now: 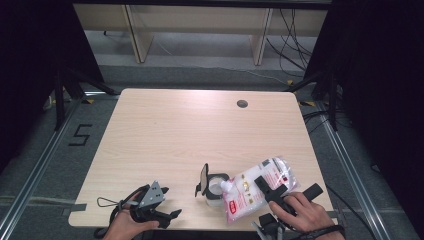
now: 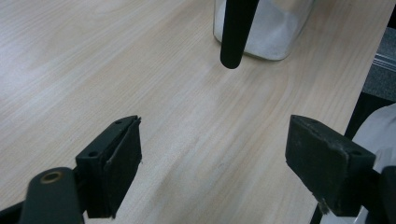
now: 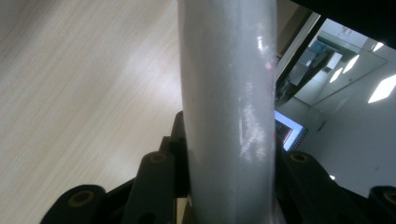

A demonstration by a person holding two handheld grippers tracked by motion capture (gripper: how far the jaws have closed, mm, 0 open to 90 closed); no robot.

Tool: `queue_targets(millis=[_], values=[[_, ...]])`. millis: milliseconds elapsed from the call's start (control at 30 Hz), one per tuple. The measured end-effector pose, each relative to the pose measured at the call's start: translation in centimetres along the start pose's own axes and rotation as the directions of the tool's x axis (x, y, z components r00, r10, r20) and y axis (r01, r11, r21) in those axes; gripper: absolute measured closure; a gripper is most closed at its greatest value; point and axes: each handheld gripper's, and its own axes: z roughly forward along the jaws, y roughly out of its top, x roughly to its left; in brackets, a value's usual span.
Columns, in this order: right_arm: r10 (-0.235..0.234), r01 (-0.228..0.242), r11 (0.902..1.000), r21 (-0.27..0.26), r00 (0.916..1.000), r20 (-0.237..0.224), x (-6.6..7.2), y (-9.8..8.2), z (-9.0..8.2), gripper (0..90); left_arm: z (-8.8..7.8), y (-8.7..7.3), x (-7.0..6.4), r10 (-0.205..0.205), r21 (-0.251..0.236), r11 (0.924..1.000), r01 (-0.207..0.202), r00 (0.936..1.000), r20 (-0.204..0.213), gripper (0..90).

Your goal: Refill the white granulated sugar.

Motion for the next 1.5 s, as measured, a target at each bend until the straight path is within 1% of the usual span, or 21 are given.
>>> queue_targets(millis=[100, 133, 200, 367, 400, 433, 467, 500, 567, 600, 767, 867, 933, 1000, 1033, 1067, 1233, 1333, 1367, 1400, 1500], values=[[-0.008, 0.008, 1.0000, 0.004, 0.9998, -0.015, 0.02, -0.03, -0.03, 68.6, 0.01, 0.00, -0.01, -0.001, 0.000, 1.0000, 0.001, 1.0000, 0.000, 18.2], [0.002, -0.002, 1.0000, 0.000, 1.0000, -0.006, 0.05, -0.01, 0.00, 68.6, 0.03, 0.00, -0.01, 0.000, -0.001, 1.0000, 0.000, 1.0000, -0.001, 18.2], [-0.009, 0.009, 1.0000, 0.004, 0.9999, -0.014, 0.00, -0.03, -0.04, 68.7, 0.03, 0.00, 0.00, 0.000, 0.000, 1.0000, 0.000, 1.0000, 0.000, 18.2], [-0.009, 0.009, 1.0000, 0.001, 0.9999, -0.012, -0.01, -0.05, -0.04, 68.8, 0.05, -0.03, 0.00, -0.002, 0.000, 1.0000, 0.002, 1.0000, 0.001, 18.2], [-0.005, 0.005, 1.0000, -0.002, 0.9999, -0.010, 0.00, -0.05, -0.03, 68.8, 0.05, -0.02, 0.01, -0.001, 0.001, 1.0000, 0.001, 1.0000, 0.001, 18.2], [0.025, -0.025, 0.9997, -0.001, 0.9997, 0.000, 0.14, -0.01, -0.06, 68.8, 0.06, -0.03, 0.00, -0.001, 0.002, 1.0000, 0.001, 1.0000, 0.001, 18.2], [0.037, -0.037, 0.9993, 0.001, 0.9993, -0.001, 0.20, -0.02, -0.10, 68.8, 0.07, -0.05, -0.03, -0.007, 0.002, 1.0000, 0.007, 1.0000, 0.000, 18.2], [0.006, -0.006, 0.9999, -0.010, 1.0000, 0.002, 0.00, -0.10, -0.04, 68.8, 0.09, -0.06, -0.07, -0.012, -0.002, 0.9999, 0.012, 0.9999, 0.003, 18.2], [0.005, -0.005, 0.9999, -0.010, 1.0000, 0.002, -0.01, -0.10, -0.05, 68.9, 0.08, -0.03, -0.02, -0.002, -0.002, 1.0000, 0.002, 1.0000, 0.008, 18.2], [0.006, -0.006, 0.9999, -0.011, 1.0000, 0.002, -0.01, -0.10, -0.05, 68.9, 0.09, -0.05, -0.09, -0.012, -0.003, 0.9999, 0.012, 0.9999, 0.007, 18.2], [0.000, -0.001, 1.0000, -0.009, 0.9999, -0.011, -0.08, -0.13, -0.14, 68.9, 0.03, -0.02, 0.01, 0.003, 0.001, 1.0000, -0.003, 1.0000, 0.002, 18.2], [-0.008, 0.008, 1.0000, -0.004, 0.9998, -0.017, -0.12, -0.16, -0.18, 68.9, 0.04, -0.03, 0.00, 0.000, 0.001, 1.0000, 0.000, 1.0000, 0.002, 18.2], [0.029, -0.029, 0.9994, -0.017, 0.9996, 0.000, 0.08, -0.10, -0.09, 68.9, 0.05, -0.04, -0.04, -0.007, 0.002, 1.0000, 0.007, 1.0000, 0.001, 18.2], [0.030, -0.030, 0.9994, -0.016, 0.9996, -0.001, 0.09, -0.10, -0.10, 69.0, 0.06, -0.05, -0.05, -0.006, 0.002, 1.0000, 0.006, 1.0000, 0.001, 18.2], [-0.008, 0.008, 1.0000, -0.004, 1.0000, -0.005, -0.14, -0.16, -0.17, 69.0, 0.06, -0.04, -0.05, -0.006, 0.002, 1.0000, 0.006, 1.0000, 0.001, 18.2], [0.030, -0.030, 0.9994, -0.016, 0.9996, 0.000, 0.08, -0.10, -0.10, 69.1, 0.06, -0.04, -0.05, -0.007, 0.002, 1.0000, 0.007, 1.0000, 0.001, 18.2], [0.014, -0.014, 0.9998, -0.012, 0.9999, -0.007, -0.03, -0.19, -0.17, 69.2, 0.04, -0.04, -0.05, -0.006, 0.002, 1.0000, 0.006, 1.0000, 0.001, 18.2], [0.016, -0.016, 0.9998, -0.015, 0.9999, -0.003, -0.04, -0.22, -0.16, 69.3, 0.07, -0.06, -0.10, -0.011, -0.002, 0.9999, 0.011, 0.9999, 0.007, 18.2], [0.043, -0.043, 0.9990, -0.006, 0.9991, -0.001, 0.09, -0.15, -0.19, 69.3, 0.06, -0.05, -0.09, -0.010, -0.001, 1.0000, 0.010, 0.9999, 0.008, 18.2], [0.052, -0.052, 0.9986, -0.007, 0.9987, 0.002, 0.13, -0.14, -0.18, 69.4, 0.05, -0.05, -0.03, -0.004, 0.004, 1.0000, 0.004, 1.0000, 0.000, 18.2], [0.057, -0.057, 0.9983, -0.011, 0.9984, 0.000, 0.14, -0.14, -0.16, 69.4, 0.05, -0.04, -0.04, -0.005, 0.003, 1.0000, 0.005, 1.0000, 0.001, 18.2]])
